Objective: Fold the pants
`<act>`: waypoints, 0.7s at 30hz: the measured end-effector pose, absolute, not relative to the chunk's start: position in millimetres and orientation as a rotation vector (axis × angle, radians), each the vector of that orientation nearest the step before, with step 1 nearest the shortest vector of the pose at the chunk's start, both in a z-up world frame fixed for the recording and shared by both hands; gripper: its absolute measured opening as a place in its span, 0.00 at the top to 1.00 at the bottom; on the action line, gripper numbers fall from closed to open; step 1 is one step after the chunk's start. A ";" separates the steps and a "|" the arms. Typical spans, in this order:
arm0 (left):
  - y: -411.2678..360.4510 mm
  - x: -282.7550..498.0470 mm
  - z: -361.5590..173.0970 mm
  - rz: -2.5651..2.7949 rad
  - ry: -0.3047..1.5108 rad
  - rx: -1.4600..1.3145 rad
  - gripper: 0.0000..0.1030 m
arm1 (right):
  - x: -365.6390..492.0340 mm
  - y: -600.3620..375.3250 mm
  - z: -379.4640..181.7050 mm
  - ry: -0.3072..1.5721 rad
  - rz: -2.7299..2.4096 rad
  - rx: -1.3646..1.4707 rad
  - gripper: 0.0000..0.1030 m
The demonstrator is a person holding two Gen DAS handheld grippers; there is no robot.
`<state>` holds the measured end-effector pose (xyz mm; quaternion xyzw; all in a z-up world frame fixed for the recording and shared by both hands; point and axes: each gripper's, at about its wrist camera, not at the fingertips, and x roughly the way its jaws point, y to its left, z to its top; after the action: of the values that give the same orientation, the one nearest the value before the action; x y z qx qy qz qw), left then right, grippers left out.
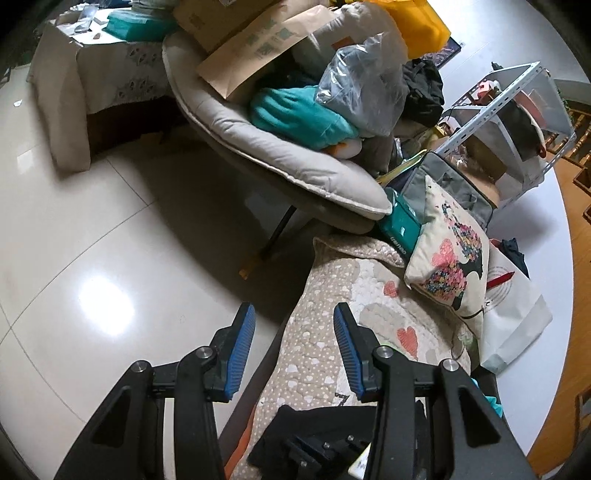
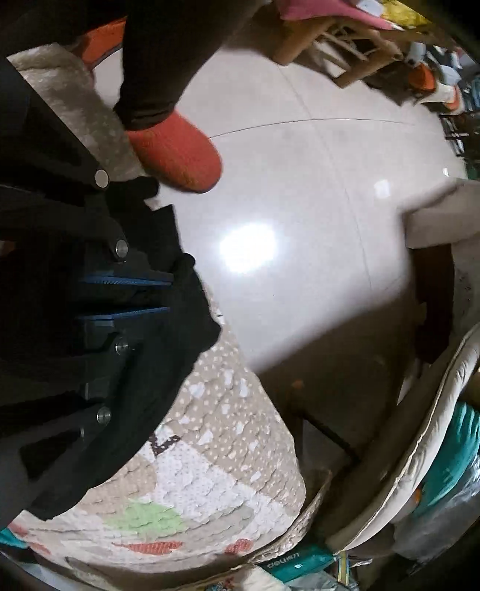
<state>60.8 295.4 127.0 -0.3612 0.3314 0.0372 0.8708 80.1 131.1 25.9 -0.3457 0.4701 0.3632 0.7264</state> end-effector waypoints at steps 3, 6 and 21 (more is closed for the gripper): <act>294.6 62.9 125.8 0.069 0.698 -0.762 0.58 | 91.3 138.1 27.0 1.026 0.764 -0.730 0.90; 291.6 64.4 125.1 0.068 0.704 -0.754 0.58 | 108.2 146.4 24.5 1.041 0.720 -0.689 0.90; 279.4 72.3 122.8 0.089 0.714 -0.685 0.58 | 141.7 136.3 38.5 0.918 0.471 -0.568 0.92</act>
<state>72.3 279.4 122.8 -0.3288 0.3423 0.0426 0.8792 141.7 136.3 38.5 -0.2680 0.4330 0.2222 0.8315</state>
